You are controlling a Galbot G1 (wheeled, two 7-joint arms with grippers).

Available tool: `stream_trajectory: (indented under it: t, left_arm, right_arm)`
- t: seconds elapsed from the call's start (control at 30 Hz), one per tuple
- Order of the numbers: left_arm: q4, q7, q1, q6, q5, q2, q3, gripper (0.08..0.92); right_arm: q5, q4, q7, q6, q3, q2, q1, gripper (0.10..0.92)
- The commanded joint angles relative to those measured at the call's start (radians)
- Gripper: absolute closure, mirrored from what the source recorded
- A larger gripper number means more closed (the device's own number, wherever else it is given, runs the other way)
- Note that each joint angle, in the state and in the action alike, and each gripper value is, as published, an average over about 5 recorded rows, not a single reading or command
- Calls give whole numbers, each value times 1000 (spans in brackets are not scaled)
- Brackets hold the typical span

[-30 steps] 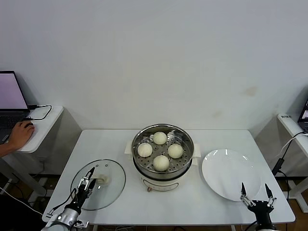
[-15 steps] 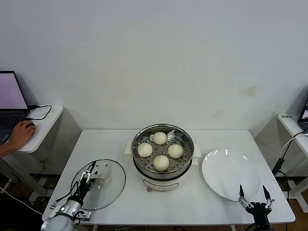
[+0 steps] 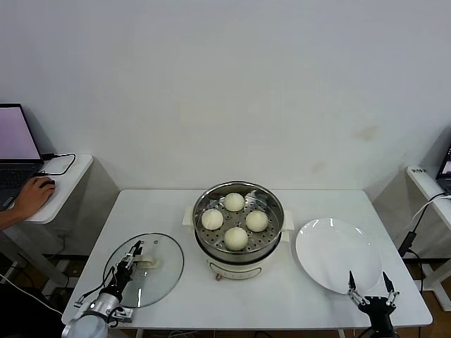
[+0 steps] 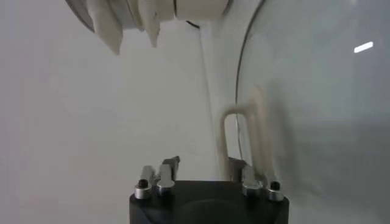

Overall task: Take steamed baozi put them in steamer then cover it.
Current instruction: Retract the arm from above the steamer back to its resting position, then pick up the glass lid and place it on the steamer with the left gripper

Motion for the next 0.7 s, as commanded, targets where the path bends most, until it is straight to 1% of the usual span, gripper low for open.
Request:
stream_trajectory:
  t: [0.03, 0.2, 0.3, 0.37, 0.47, 0.57, 0.7]
  left_arm:
    - [-1, -14, 6, -2, -51, 2, 1, 634]
    - [-78, -18, 45, 1, -89, 15, -15, 780]
    - [-146, -13, 80, 18, -125, 33, -29, 840]
    - [-201, -7, 110, 52, -148, 48, -44, 850]
    - [-309, 20, 165, 141, -195, 81, -79, 851]
    - [-427, 64, 208, 235, -265, 124, -119, 851]
    - [-555, 143, 229, 353, -386, 175, -157, 851]
  right_arm:
    - [-8, 4, -1, 1, -4, -1, -1, 203]
    - [-19, 14, -4, 4, -11, -5, -5, 203]
    - [-25, 23, -6, 5, -16, -8, -8, 202]
    - [-34, 27, -8, 12, -18, -9, -9, 203]
    - [-42, 37, -12, 23, -19, -15, -13, 203]
    - [-42, 49, -15, 24, -19, -23, -19, 202]
    - [-46, 58, -15, 25, -19, -26, -25, 203]
